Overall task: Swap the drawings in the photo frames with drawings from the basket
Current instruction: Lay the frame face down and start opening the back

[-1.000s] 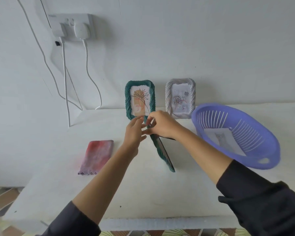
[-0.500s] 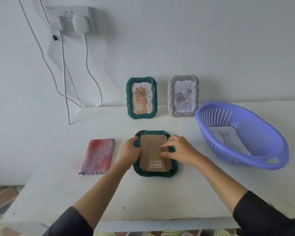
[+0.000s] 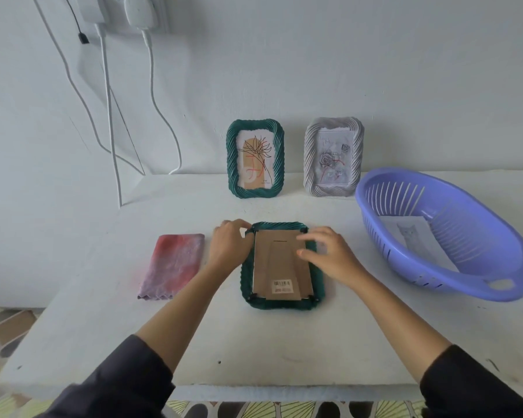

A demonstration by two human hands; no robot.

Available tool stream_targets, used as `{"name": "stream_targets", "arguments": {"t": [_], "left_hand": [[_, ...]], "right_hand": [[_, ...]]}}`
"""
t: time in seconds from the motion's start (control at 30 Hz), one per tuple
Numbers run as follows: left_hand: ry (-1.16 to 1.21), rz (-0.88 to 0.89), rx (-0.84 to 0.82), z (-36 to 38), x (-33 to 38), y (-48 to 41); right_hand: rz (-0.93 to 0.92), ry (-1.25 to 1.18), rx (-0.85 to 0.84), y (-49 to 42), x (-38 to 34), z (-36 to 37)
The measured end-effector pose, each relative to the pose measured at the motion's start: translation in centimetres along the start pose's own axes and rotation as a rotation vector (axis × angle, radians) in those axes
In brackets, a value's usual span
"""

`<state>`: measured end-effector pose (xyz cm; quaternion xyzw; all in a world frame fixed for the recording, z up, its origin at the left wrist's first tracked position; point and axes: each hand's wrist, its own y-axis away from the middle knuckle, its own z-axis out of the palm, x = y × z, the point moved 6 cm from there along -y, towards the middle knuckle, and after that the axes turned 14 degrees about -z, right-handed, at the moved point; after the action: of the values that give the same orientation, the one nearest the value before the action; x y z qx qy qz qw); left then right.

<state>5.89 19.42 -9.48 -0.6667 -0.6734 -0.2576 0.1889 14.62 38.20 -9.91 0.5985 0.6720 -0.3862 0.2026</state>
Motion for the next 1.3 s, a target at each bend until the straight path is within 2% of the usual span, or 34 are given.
{"name": "stream_targets", "arguments": {"t": [0.1, 0.33, 0.57, 0.77, 0.93, 1.3], "left_hand": [[0.058, 0.037, -0.044, 0.2, 0.4, -1.7], [0.075, 0.121, -0.159, 1.4, 0.5, -3.9], [0.119, 0.189, -0.173, 1.6, -0.1, -5.2], [0.209, 0.134, -0.152, 2.1, -0.3, -5.6], [0.268, 0.088, -0.043, 2.4, -0.3, -4.9], [0.260, -0.026, 0.012, 2.8, 0.4, -3.9]], "right_hand": [[0.052, 0.067, 0.098, -2.1, 0.8, -1.5], [0.096, 0.205, 0.010, -4.6, 2.5, -1.2], [-0.014, 0.339, -0.032, -5.6, 2.0, -1.2], [-0.073, 0.331, -0.067, -6.3, 1.7, -0.7], [-0.040, 0.319, -0.012, -6.7, 1.8, -0.3], [0.008, 0.481, 0.048, -5.9, 1.8, -0.7]]}}
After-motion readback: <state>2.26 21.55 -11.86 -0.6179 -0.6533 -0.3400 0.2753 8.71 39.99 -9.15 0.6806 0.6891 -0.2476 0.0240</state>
